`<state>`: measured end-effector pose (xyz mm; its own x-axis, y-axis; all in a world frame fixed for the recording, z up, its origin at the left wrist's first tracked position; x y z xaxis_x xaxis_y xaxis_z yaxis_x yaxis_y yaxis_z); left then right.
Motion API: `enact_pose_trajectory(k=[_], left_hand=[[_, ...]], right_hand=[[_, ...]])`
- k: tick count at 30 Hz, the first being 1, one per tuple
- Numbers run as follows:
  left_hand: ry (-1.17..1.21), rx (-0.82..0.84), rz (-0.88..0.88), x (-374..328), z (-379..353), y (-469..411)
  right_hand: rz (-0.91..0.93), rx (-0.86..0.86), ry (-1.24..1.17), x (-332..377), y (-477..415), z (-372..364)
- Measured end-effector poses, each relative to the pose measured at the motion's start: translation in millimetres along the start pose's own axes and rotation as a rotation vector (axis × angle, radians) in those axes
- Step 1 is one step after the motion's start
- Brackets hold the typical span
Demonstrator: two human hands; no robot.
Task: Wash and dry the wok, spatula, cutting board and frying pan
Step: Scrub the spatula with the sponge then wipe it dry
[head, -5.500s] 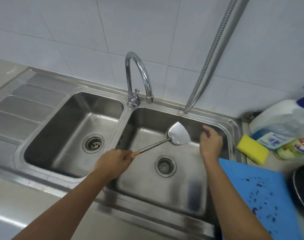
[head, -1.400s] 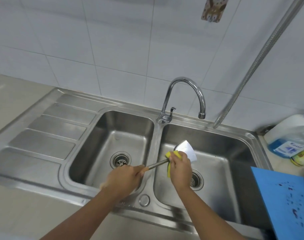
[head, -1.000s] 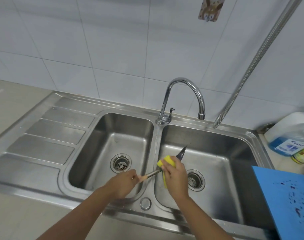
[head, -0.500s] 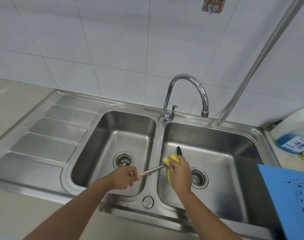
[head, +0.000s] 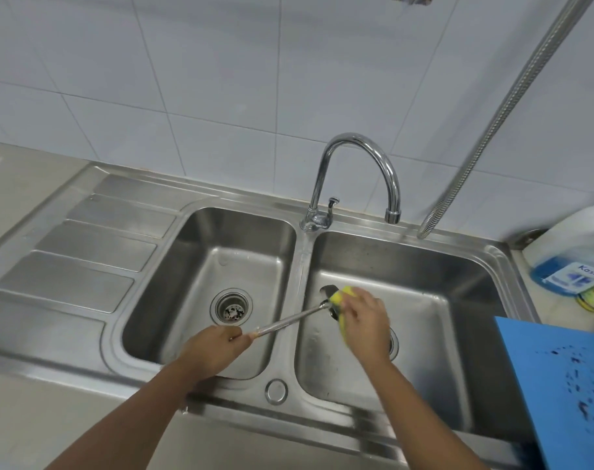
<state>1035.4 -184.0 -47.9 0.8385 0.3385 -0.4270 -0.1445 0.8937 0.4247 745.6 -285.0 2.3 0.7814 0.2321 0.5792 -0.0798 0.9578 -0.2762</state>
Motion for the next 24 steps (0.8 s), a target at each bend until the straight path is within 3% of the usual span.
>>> enact_pose_trajectory(k=[3,6,8,13,16,21,24], left_hand=[[-0.064,0.000,0.034,12.5,5.2,-2.2],[-0.139,0.035,0.034,15.5,1.5,-7.1],[-0.142,0.055,0.018,16.8,-0.3,-9.4],[-0.154,0.050,0.009,18.8,-1.6,-9.5],[-0.165,0.049,-0.012,14.1,1.0,-9.3],[-0.205,0.069,-0.030,9.3,1.9,-9.6],[-0.206,0.056,-0.031,7.5,2.8,-7.8]], right_hand=[[-0.281,0.081,-0.227,-31.7,-17.8,6.5],[-0.160,0.410,-0.046,-16.6,-19.1,-35.1],[-0.163,0.505,0.003,-24.5,-17.9,-55.1],[-0.272,0.357,-0.219,-31.8,-4.3,-62.8],[-0.096,0.410,-0.191,-3.1,-11.0,-70.7],[-0.265,0.385,-0.201,-31.9,-16.8,-74.1],[-0.131,0.420,-0.157,-1.6,-21.1,-83.0]])
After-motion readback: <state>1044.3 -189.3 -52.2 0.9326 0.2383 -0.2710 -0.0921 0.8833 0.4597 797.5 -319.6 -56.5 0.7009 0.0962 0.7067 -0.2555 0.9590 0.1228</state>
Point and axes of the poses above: each hand's wrist, its own y-axis away from the middle knuckle, its own z-axis out of the back of the hand, x = y × z, the point moved 8 cm from there along -y, towards the middle knuckle
